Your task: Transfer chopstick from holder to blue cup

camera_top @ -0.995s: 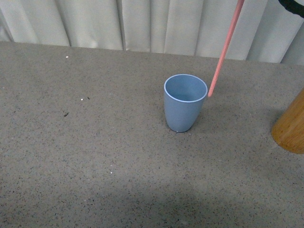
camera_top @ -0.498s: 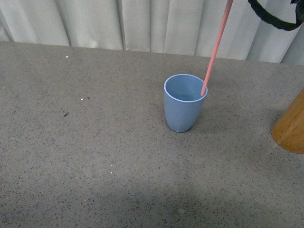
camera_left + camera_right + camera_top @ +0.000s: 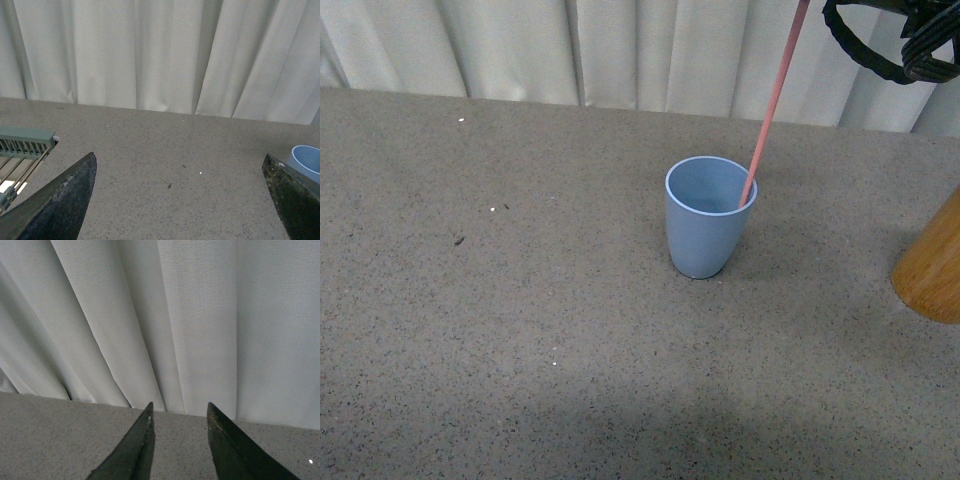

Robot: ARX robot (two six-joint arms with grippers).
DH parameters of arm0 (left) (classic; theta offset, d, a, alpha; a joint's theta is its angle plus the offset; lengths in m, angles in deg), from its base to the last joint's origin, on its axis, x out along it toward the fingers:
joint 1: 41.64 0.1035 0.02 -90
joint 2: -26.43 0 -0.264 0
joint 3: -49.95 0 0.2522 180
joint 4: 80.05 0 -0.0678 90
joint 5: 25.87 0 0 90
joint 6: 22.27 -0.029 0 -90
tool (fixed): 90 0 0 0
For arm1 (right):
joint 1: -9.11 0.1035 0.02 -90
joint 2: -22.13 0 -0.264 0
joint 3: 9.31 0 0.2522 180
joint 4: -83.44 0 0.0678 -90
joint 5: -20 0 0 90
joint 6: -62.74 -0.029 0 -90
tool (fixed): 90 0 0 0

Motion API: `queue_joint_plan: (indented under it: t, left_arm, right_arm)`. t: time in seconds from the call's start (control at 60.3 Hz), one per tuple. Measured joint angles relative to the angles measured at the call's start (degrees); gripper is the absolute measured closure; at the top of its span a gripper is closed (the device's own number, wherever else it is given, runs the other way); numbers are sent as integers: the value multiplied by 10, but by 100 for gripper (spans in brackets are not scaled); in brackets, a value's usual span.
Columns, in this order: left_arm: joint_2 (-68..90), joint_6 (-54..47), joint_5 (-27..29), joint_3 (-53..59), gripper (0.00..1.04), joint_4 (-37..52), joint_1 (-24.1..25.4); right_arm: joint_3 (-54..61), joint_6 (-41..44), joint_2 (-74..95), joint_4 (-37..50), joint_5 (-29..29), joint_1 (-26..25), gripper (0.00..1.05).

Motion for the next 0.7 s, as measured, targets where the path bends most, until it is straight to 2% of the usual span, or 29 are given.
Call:
queue_joint_plan:
  t: [0.05, 0.166, 0.299, 0.381, 0.481, 0.531, 0.564, 0.614, 0.663, 0.697]
  left_arm:
    - [0, 0, 0, 0, 7, 0, 0]
    - [0, 0, 0, 0, 7, 0, 0]
    - [0, 0, 0, 0, 7, 0, 0]
    - [0, 0, 0, 0, 7, 0, 0]
    - [0, 0, 0, 0, 7, 0, 0]
    - [0, 0, 1, 0, 7, 0, 0]
    - [0, 0, 0, 0, 7, 0, 0]
    - [0, 0, 0, 0, 7, 0, 0]
    - [0, 0, 0, 0, 7, 0, 0]
    - [0, 0, 0, 0, 7, 0, 0]
  right_arm:
    - [12, -2, -5, 6, -7, 0, 59]
    - [48, -5, -29, 13, -21, -4, 39]
    - [161, -11, -128, 49, -58, -26, 8]
    - [252, 41, -204, 95, -80, -49, 20]
    - [383, 94, -346, 65, -25, -107, 36]
    - [460, 106, -452, 7, 20, -151, 45]
    - [517, 112, -551, -62, 47, -188, 52]
    - [568, 115, -668, -157, 55, -209, 59]
    - [614, 118, -849, -313, 63, -219, 70]
    - [616, 122, -928, -376, 67, -219, 75]
